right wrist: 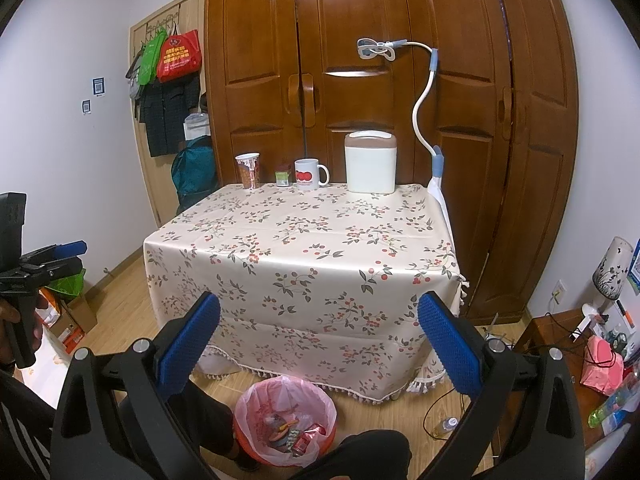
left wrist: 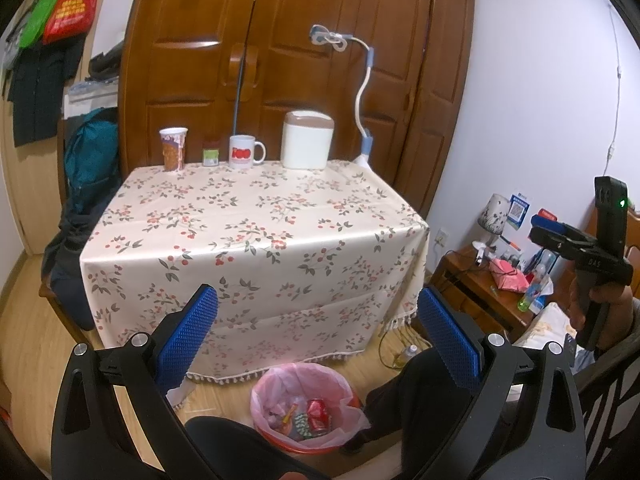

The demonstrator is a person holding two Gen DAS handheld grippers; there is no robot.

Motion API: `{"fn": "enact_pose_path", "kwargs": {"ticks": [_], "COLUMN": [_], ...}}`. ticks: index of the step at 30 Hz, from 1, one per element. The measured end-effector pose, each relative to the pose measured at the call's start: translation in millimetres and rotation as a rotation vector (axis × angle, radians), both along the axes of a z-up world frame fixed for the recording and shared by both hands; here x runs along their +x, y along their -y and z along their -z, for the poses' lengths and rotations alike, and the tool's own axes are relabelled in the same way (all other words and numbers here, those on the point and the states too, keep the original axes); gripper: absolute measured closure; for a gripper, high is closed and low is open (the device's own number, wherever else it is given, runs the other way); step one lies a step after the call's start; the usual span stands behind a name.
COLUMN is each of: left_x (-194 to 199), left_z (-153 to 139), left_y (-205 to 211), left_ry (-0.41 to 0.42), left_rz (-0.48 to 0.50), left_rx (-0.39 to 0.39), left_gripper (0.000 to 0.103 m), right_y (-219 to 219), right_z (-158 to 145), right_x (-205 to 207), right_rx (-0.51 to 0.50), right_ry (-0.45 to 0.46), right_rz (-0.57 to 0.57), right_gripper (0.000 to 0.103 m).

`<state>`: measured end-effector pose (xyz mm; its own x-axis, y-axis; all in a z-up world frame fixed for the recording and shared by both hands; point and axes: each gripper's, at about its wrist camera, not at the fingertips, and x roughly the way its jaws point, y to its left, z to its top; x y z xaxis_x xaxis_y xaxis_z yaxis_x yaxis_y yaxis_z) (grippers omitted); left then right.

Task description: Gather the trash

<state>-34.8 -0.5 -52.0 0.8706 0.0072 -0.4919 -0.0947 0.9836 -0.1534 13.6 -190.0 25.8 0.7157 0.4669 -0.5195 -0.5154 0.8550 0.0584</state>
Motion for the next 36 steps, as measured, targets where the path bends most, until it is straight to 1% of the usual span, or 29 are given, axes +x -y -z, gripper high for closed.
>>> {"fn": "enact_pose_path", "kwargs": {"ticks": [36], "left_x": [2.8], "left_z": [-1.9], "left_y": [-3.9], "left_ry": [0.008], "left_rz": [0.011], "left_rx": [0.011], "left_gripper": [0.006], "right_y": [-0.6], "right_z": [-2.0], "right_x": [3.7], "right_rx": [-0.009], "right_ry": [-0.002], "right_rz": [0.001], "right_gripper": [0.005]}}
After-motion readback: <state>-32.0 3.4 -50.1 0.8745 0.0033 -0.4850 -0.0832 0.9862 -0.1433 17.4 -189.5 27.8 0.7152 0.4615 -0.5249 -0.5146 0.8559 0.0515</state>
